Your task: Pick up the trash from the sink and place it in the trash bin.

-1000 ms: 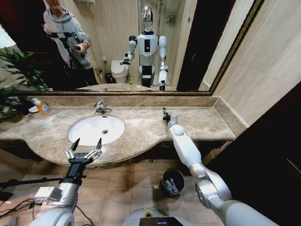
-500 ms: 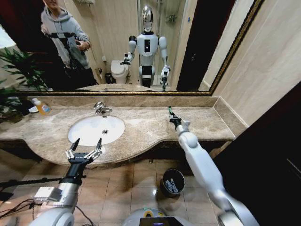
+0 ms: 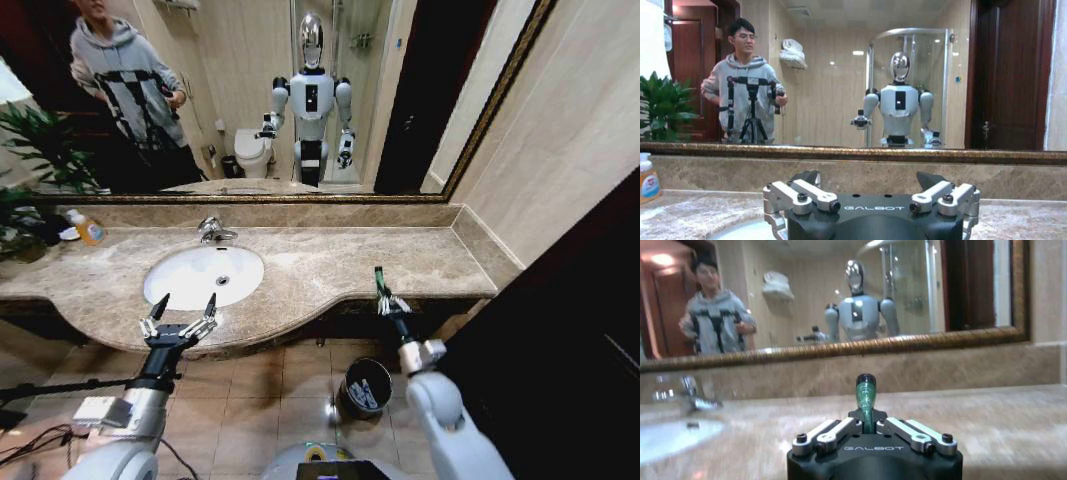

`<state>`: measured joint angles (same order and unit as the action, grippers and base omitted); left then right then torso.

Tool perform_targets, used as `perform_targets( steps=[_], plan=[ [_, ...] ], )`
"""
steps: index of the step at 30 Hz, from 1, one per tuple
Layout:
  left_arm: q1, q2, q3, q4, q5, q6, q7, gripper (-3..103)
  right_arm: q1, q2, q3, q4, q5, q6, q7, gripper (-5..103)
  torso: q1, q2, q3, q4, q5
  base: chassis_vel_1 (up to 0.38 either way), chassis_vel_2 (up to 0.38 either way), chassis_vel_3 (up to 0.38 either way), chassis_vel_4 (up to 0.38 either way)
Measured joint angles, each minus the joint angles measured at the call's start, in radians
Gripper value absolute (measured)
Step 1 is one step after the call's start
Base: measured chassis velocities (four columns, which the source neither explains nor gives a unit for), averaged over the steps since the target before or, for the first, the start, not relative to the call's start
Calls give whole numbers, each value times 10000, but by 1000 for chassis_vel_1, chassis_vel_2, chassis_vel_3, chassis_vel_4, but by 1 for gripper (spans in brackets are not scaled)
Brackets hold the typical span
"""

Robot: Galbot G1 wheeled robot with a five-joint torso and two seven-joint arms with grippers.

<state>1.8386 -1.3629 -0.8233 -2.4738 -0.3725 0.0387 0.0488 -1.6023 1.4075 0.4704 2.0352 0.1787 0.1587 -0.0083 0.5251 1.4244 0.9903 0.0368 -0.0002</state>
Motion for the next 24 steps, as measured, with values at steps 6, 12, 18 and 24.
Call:
perform_targets(
  steps=[6, 12, 18, 24],
  plan=[
    [0, 0, -1, 0, 0, 0, 0, 100, -675, 709, 262, -1685, -902, 516, -123, 6, -2, 0, 0, -1, 1, 0, 0, 0, 0],
    [0, 0, -1, 0, 0, 0, 0, 100, 29, 615, 506, -4091, -145, -122, -1000, 6, 0, -2, 1, 0, 2, 0, 0, 0, 0],
    [1, 0, 0, 0, 0, 0, 0, 100, 1523, 264, 474, -7534, -1065, -60, -1755, 6, 0, -2, 2, 1, 3, 0, 0, 0, 0],
    [0, 0, 0, 1, 0, 0, 0, 100, 2900, 269, 280, -10281, -1371, -575, -1841, 6, 0, -4, 2, 0, 3, 0, 0, 0, 0]
  ],
)
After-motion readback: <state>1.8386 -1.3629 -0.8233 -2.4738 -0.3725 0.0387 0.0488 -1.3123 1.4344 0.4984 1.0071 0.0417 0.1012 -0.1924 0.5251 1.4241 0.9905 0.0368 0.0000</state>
